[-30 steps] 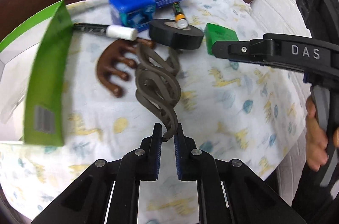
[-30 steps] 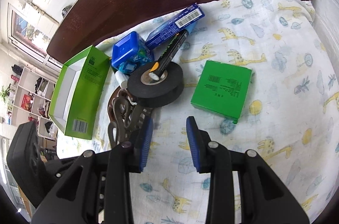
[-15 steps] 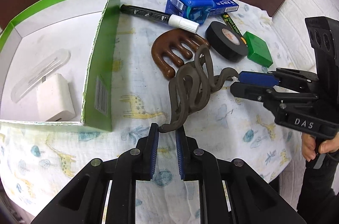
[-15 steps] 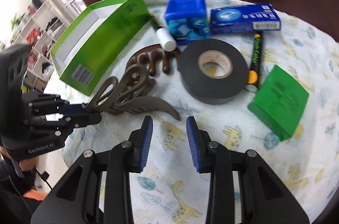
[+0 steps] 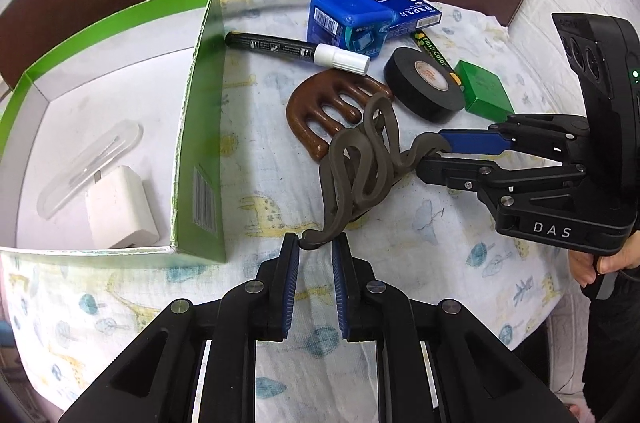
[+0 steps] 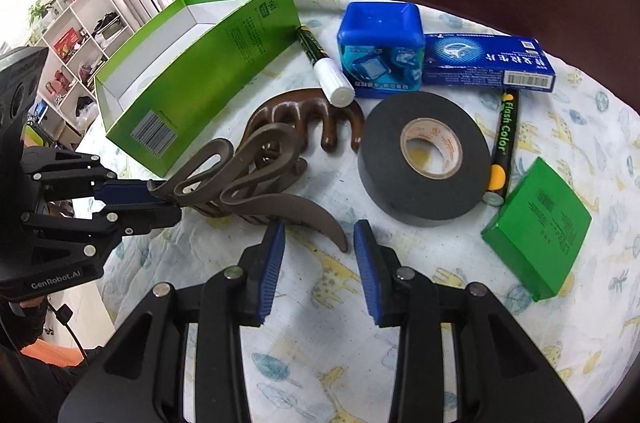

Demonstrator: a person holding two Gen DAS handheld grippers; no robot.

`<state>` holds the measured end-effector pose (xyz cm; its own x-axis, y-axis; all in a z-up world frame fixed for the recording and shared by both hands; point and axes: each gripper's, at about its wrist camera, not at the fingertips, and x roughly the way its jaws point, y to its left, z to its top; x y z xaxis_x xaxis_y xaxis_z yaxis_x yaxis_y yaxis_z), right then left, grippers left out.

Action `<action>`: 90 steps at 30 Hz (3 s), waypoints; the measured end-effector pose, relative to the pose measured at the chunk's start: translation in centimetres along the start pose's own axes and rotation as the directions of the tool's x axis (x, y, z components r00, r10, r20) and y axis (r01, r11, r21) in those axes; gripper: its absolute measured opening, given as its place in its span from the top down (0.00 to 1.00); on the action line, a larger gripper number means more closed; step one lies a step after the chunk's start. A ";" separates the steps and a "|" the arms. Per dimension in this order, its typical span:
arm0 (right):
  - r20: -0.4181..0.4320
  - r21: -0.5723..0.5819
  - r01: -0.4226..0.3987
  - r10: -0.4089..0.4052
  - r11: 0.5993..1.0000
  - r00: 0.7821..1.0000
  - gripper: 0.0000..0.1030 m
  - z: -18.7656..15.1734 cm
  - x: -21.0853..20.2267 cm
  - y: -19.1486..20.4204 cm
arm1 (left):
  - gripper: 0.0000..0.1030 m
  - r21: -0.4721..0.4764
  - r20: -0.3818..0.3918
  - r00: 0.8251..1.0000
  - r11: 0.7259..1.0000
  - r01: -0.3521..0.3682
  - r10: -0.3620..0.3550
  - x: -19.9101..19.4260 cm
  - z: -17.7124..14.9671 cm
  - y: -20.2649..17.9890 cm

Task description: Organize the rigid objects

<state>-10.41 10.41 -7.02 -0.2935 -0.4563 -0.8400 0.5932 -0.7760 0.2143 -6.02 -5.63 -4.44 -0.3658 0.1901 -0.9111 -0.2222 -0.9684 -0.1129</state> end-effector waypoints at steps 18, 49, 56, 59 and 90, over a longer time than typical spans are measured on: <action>0.090 0.057 0.063 -0.068 0.996 0.994 0.64 -0.7 -3.8 1.8 | 0.86 0.029 0.061 0.998 0.999 -0.018 0.017 -1.5 0.7 -0.7; 0.198 -0.111 -0.029 0.050 0.993 0.979 0.63 10.7 -2.2 13.3 | 0.83 -0.119 0.209 0.968 0.986 -0.117 0.140 -8.6 2.0 12.3; 0.130 -0.090 -0.032 0.044 0.995 0.991 0.63 13.8 2.8 14.6 | 0.83 -0.144 0.174 0.972 0.981 -0.133 0.158 -6.5 3.0 17.2; 0.093 -0.075 -0.034 0.041 0.997 0.995 0.63 14.8 4.8 14.7 | 0.81 -0.155 0.153 0.975 0.979 -0.134 0.158 -5.2 3.5 18.9; 0.141 0.110 0.073 -0.088 0.991 0.986 0.64 9.0 -3.3 6.4 | 0.53 -0.124 0.233 0.965 0.988 -0.092 0.119 -9.1 4.0 13.0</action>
<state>-12.39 3.07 1.59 -0.4473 -0.4428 -0.7771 0.4843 -0.8504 0.2057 -9.14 -19.33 3.98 -0.5897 0.1060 -0.8006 -0.0740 -0.9943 -0.0771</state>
